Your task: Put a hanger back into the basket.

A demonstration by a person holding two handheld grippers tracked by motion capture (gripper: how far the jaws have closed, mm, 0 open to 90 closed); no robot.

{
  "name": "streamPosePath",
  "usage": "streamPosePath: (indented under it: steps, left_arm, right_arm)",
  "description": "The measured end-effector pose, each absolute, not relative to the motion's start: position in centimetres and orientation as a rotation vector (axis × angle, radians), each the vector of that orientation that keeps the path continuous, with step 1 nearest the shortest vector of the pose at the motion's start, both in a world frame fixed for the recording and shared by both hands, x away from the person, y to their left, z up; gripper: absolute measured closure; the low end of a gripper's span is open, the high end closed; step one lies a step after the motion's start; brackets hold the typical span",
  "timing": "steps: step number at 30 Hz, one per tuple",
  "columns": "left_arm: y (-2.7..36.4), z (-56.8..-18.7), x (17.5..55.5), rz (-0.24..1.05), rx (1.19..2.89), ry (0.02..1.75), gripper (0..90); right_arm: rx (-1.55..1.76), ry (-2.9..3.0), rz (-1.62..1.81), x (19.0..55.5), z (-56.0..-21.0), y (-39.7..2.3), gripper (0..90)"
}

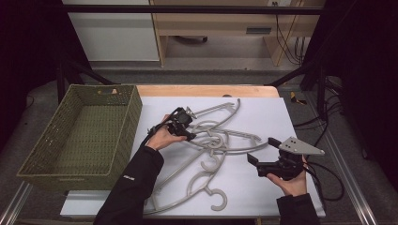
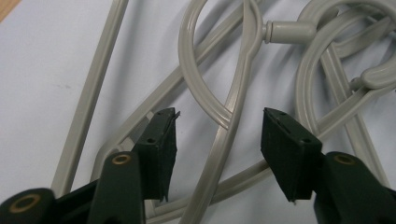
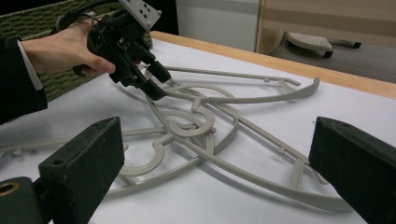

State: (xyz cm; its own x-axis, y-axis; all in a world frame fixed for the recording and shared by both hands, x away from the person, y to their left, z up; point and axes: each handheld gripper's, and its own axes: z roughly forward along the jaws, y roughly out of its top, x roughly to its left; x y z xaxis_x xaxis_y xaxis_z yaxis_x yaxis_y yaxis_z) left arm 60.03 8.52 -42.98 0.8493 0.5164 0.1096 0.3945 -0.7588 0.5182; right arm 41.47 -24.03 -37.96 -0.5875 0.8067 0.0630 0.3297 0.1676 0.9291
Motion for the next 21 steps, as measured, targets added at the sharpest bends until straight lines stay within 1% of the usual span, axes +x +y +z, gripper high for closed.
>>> streamPosePath:
  steps: [10,18,21]
  left_arm:
    - [8.2,-43.8,60.2,0.318,2.572,0.642,59.6]
    - [8.1,-44.1,60.1,0.340,2.600,0.637,70.0]
    - [8.1,-44.1,60.2,0.341,2.602,0.640,72.3]
  right_arm:
    - [1.072,2.005,1.413,41.5,-38.0,-24.0,3.7]
    - [1.070,2.004,1.415,41.5,-38.0,-24.0,3.8]
    - [1.071,2.006,1.413,41.5,-38.0,-24.0,3.8]
